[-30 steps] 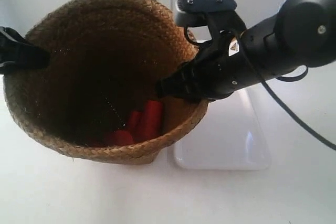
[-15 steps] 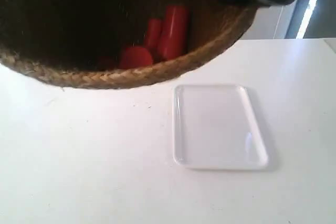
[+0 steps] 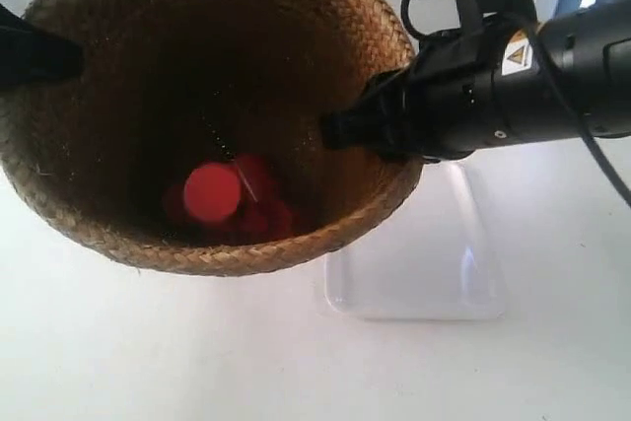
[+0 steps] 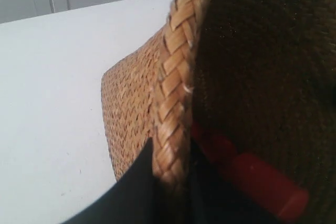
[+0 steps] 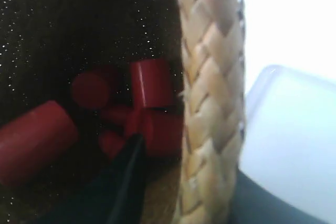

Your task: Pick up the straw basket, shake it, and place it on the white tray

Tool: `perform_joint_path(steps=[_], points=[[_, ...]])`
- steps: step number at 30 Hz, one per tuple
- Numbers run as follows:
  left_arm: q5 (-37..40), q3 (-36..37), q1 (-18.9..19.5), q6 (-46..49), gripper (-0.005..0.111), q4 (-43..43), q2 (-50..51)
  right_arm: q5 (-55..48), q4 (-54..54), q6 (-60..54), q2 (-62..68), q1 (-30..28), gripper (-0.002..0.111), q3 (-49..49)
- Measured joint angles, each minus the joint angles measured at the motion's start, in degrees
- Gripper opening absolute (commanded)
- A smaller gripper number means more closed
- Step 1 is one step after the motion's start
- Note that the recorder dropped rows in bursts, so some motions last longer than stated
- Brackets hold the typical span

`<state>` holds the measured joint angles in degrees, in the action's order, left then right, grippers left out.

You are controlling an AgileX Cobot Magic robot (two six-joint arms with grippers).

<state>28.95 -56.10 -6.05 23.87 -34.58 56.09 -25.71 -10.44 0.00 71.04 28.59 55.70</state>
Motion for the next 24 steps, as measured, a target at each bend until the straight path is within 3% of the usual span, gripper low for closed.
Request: perform_joint_path(steps=[24], points=[[1.91, 0.00, 0.00, 0.11, 0.000, 2.73, 4.94, -1.07, -0.13, 0.00, 5.87, 0.00, 0.000, 0.00]])
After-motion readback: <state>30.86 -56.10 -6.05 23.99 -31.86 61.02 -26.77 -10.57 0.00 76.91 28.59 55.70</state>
